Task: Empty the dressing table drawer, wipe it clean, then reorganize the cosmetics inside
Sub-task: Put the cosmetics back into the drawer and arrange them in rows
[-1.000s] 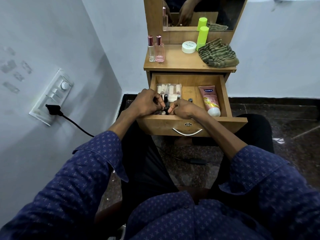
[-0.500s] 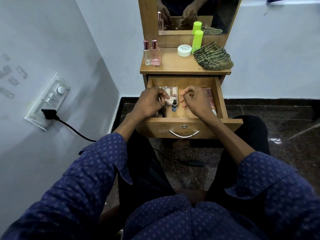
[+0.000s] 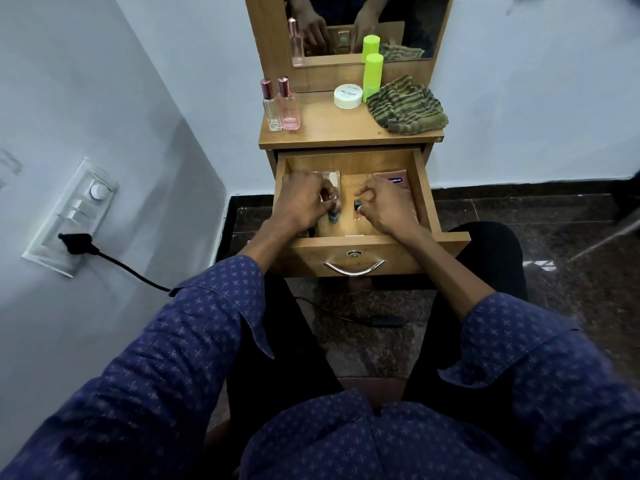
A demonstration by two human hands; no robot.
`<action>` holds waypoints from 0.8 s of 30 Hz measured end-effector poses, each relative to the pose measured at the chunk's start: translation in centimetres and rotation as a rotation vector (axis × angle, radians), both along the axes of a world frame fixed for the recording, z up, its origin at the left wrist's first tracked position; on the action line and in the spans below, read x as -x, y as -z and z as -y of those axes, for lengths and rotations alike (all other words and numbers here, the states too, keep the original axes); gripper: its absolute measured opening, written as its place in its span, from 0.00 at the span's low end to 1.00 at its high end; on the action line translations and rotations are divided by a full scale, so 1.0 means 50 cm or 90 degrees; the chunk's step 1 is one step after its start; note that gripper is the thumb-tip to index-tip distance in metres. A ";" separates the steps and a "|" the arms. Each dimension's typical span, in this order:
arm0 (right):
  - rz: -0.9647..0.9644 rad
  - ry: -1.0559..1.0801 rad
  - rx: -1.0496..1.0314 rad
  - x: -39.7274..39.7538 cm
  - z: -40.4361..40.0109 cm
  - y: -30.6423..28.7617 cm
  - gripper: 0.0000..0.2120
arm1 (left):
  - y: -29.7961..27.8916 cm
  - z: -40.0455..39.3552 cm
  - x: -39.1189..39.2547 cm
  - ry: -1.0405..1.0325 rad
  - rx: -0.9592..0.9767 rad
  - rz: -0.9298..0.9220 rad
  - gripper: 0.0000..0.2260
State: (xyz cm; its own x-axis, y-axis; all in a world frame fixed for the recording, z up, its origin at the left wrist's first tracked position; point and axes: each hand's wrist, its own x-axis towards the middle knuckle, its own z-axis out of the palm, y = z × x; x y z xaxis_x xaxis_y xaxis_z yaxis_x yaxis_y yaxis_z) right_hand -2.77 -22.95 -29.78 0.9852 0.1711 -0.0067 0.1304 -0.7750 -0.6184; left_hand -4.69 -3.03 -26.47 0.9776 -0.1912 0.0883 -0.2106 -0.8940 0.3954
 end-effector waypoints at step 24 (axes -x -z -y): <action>0.028 -0.078 -0.023 0.004 -0.013 0.006 0.07 | -0.011 -0.031 -0.023 -0.099 -0.057 0.026 0.06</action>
